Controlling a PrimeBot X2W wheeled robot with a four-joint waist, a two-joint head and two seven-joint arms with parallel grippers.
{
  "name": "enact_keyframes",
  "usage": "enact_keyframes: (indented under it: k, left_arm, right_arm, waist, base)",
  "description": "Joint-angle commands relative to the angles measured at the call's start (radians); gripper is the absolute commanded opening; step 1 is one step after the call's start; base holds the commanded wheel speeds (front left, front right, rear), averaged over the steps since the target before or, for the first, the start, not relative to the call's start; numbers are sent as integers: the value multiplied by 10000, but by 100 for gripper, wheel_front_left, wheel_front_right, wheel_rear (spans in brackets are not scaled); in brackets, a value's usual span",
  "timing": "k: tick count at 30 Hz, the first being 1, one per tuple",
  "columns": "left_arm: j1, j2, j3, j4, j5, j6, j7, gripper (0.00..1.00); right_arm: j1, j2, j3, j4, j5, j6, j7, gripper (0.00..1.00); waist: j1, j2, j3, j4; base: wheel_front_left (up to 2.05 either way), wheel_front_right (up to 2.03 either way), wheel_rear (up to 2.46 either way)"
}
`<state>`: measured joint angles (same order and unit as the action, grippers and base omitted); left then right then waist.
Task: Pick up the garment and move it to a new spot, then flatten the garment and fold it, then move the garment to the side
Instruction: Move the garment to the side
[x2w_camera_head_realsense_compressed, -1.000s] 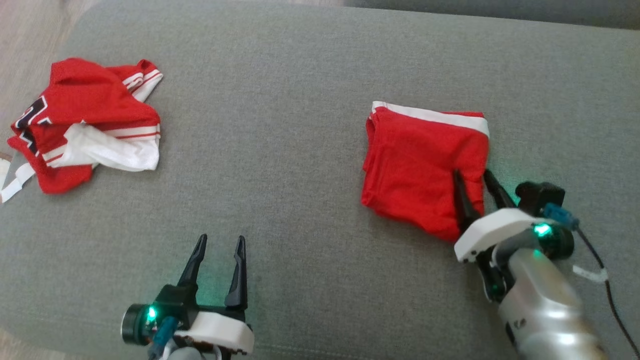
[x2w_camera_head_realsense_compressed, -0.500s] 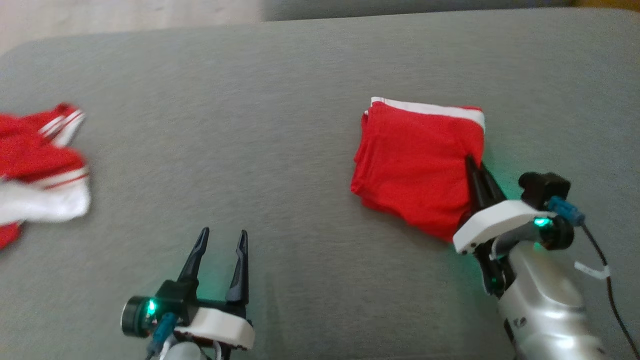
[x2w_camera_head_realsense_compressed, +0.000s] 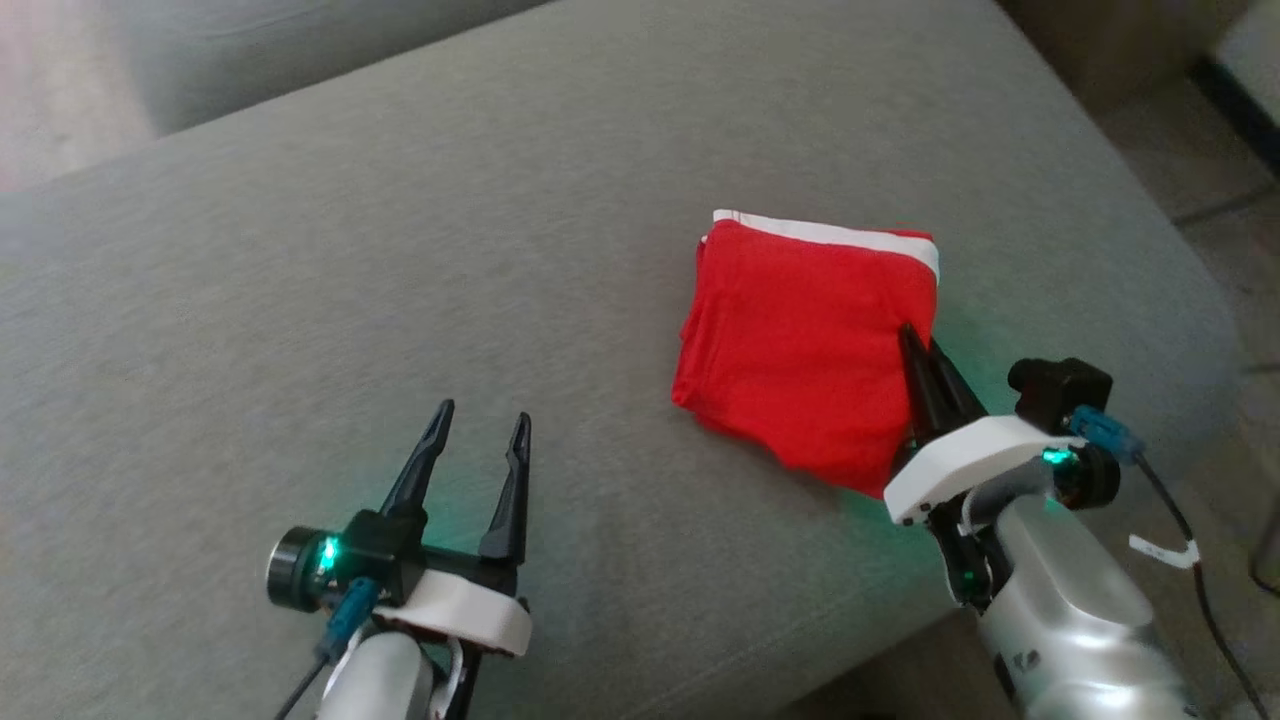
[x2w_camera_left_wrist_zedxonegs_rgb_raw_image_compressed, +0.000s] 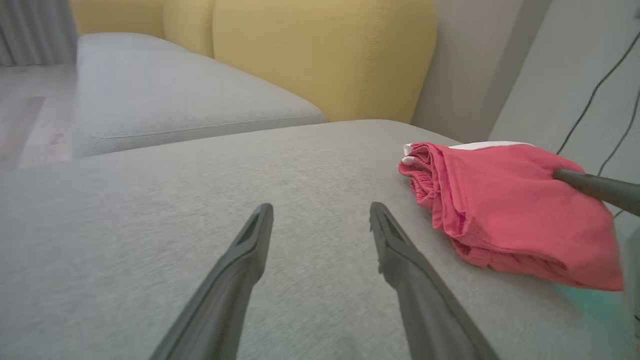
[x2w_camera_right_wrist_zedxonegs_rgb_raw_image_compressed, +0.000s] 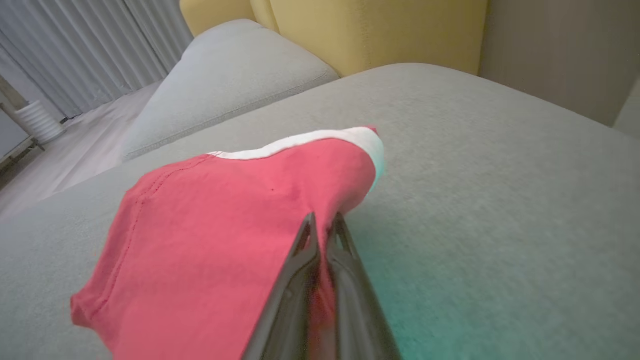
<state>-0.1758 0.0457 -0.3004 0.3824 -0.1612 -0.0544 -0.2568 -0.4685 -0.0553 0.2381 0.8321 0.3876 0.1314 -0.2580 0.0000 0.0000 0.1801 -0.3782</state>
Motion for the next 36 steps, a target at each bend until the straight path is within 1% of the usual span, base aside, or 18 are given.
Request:
enact_keyframes:
  k: [1, 5, 8, 10, 11, 13, 18, 21, 25, 26, 28, 29, 31, 34, 36]
  left_arm:
    - [-332, 45, 166, -181, 109, -60, -49, 100]
    - [-390, 45, 69, -89, 248, -143, -49, 100]
    - [-460, 45, 58, -24, 368, -203, -49, 100]
    - [-513, 45, 72, 1, 454, -238, -49, 100]
    - [-513, 45, 72, 1, 454, -238, -49, 100]
    - [-557, 45, 93, -1, 532, -279, -49, 100]
    - [-724, 46, 204, -13, 727, -376, -49, 100]
    - [-832, 46, 270, -68, 798, -427, -49, 100]
    - [-977, 46, 258, -188, 826, -476, -49, 100]
    - [-1041, 46, 264, -232, 826, -486, -49, 100]
    - [-1091, 46, 290, -272, 856, -498, -49, 100]
    - [-1115, 46, 308, -285, 867, -504, -49, 100]
    - [-1160, 46, 347, -307, 901, -514, -49, 100]
    - [-1207, 46, 425, -331, 932, -508, -49, 100]
    - [-1210, 45, 460, -350, 938, -481, -49, 100]
  right_arm:
    - [-51, 51, 238, -329, 37, -7, -38, 0]
    - [-425, 51, 63, -191, -504, -7, -38, 0]
    - [-1031, 47, -367, 62, -1367, -7, -38, 0]
    - [-1512, -134, -672, 278, -1985, -7, -38, 0]
    - [-1512, -134, -672, 278, -1985, -7, -38, 0]
    - [-2024, -493, -994, 572, -2486, -7, -38, 0]
    - [-3339, -1735, -1712, 1354, -3606, -7, -1, 0]
    - [-3950, -2454, -2323, 1898, -4146, -7, 304, 0]
    - [-4455, -3351, -3407, 2386, -4928, -7, 654, 0]
    - [-4553, -3620, -4084, 2461, -5290, -7, 699, 0]
    - [-4585, -3808, -4751, 2468, -5670, -7, 712, 2]
    - [-4584, -3884, -5065, 2422, -5901, -7, 695, 26]
    - [-4555, -3908, -5671, 2246, -6391, -7, 632, 100]
    - [-4522, -3654, -6597, 1832, -7018, -7, 447, 100]
    - [-4520, -3291, -6956, 1500, -7395, -7, 257, 100]
  waist:
    - [0, 0, 335, -661]
    - [0, 0, 622, -483]
    - [0, 0, 882, -140]
    - [0, 0, 1069, 152]
    - [0, 0, 1069, 152]
    - [0, 0, 1261, 464]
    - [0, 0, 1751, 1237]
    - [0, 0, 2025, 1638]
    - [0, 0, 2351, 2062]
    - [0, 0, 2471, 2195]
    - [0, 0, 2557, 2262]
    - [0, 0, 2599, 2281]
    - [0, 0, 2640, 2295]
    - [0, 0, 2650, 2249]
    - [0, 0, 2583, 2211]
  base:
    - [0, 0, 0]
    - [0, 0, 0]
    - [0, 0, 0]
    - [0, 0, 0]
    - [0, 0, 0]
    - [0, 0, 0]
    - [0, 0, 0]
    - [0, 0, 0]
    - [0, 0, 0]
    - [0, 0, 0]
    - [0, 0, 0]
    - [0, 0, 0]
    - [0, 0, 0]
    - [0, 0, 0]
    - [0, 0, 0]
